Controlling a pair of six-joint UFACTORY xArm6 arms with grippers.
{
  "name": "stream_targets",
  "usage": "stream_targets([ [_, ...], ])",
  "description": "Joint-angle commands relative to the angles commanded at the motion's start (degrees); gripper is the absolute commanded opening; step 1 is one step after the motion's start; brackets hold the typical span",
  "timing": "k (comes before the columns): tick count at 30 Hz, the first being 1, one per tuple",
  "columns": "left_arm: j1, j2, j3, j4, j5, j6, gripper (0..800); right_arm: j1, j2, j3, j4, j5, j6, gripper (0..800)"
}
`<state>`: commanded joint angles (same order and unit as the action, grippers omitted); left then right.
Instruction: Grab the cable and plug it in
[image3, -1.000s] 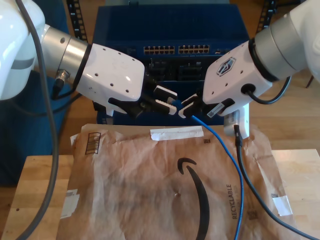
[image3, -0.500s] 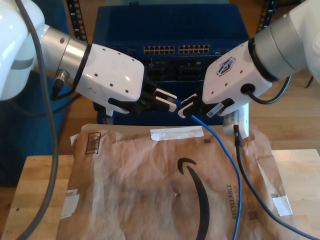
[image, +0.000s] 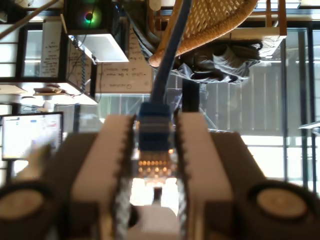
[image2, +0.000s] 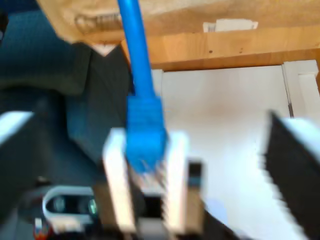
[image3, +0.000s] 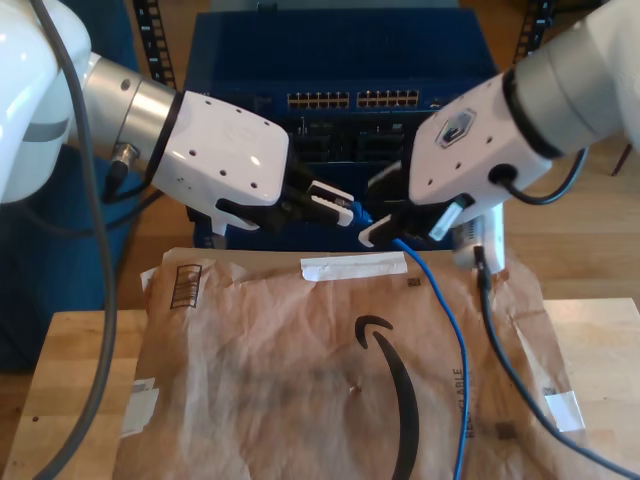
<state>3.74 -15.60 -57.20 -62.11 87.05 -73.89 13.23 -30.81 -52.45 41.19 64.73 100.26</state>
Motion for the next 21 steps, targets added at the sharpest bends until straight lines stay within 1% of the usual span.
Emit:
stream_targets([
  [1, 0.2, 0.0, 0.0, 0.1, 0.0, -0.4, 2, -0.3, -0.1, -0.1, -0.1, 0.0, -1.1, 783],
  [2, 0.3, 0.0, 0.0, 0.1, 0.3, -1.2, 2, -0.3, -0.3, -0.1, -0.1, 0.0, -2.7, 797],
  [6, 2.1, 0.4, 0.1, -0.1, 1.4, -6.6, 2, -0.2, -1.8, 0.1, -0.1, -0.2, -7.1, 799],
  [8, 2.4, 1.5, 0.0, -1.4, 3.1, -8.0, 2, -0.2, -2.2, 0.1, 0.0, -1.1, -10.1, 798],
  [11, 4.5, 2.0, -0.1, -3.8, 4.7, -9.3, 2, 0.0, -2.6, -0.1, 0.0, -1.4, -14.0, 798],
  [14, 5.1, 2.5, -0.7, -3.7, 5.4, -12.0, 2, 0.1, -2.7, 0.0, -0.1, -1.4, -14.8, 799],
  [16, 5.7, 2.8, -0.8, -3.8, 6.5, -12.3, 2, 0.1, -3.1, 0.0, 0.0, -1.6, -17.1, 798],
  [21, 7.8, 3.3, -0.5, -3.9, 8.3, -14.9, 2, 0.4, -6.9, 1.8, 0.4, -2.6, -20.0, 798],
])
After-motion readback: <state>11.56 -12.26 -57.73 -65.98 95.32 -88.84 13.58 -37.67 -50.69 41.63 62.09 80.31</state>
